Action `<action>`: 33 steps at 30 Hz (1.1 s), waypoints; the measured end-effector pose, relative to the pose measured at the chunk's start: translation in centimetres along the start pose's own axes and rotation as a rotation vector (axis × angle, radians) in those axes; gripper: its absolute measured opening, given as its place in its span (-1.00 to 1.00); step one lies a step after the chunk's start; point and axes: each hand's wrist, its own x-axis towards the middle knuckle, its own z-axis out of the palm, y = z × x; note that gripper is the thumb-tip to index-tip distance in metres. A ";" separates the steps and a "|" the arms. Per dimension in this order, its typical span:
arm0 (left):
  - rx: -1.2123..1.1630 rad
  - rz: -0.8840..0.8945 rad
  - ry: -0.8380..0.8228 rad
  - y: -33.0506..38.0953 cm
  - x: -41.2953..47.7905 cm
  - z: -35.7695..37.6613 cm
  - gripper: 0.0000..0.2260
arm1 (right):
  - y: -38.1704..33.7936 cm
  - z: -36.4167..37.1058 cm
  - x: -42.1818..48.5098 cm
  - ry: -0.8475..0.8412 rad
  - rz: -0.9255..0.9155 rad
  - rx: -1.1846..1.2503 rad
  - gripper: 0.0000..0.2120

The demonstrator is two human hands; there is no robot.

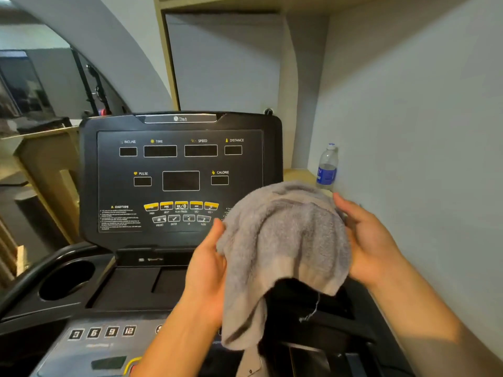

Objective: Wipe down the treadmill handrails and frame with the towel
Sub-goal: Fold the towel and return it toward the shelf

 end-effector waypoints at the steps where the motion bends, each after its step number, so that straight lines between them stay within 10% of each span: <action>1: 0.006 0.019 0.043 0.9 0.4 -0.3 -0.53 | 0.4 0.3 -0.9 -0.036 -0.027 -0.024 -0.67; 4: 0.070 0.002 0.093 4.0 2.2 -0.3 -0.61 | 0.7 1.1 -1.3 -0.006 -0.027 -0.235 -0.38; 13: -0.048 0.106 -0.198 6.3 -1.3 1.2 -0.77 | 3.5 8.2 0.2 -0.142 -0.044 -0.014 -0.60; 18: 0.051 0.238 -0.014 6.6 -1.5 2.1 -0.60 | 6.2 10.1 2.2 0.076 -0.156 -0.020 -0.61; 22: -0.009 -0.034 -0.186 7.6 -0.6 0.4 -0.77 | 7.0 9.6 2.5 0.223 -0.081 -0.325 -0.92; 26: -0.085 -0.096 -0.306 7.6 -0.3 0.5 -0.43 | 6.6 10.4 1.6 0.179 -0.001 -0.278 -0.71; 33: 0.226 0.011 -0.187 9.8 1.6 6.6 -0.67 | 3.0 10.9 1.0 0.124 -0.055 -0.093 -0.61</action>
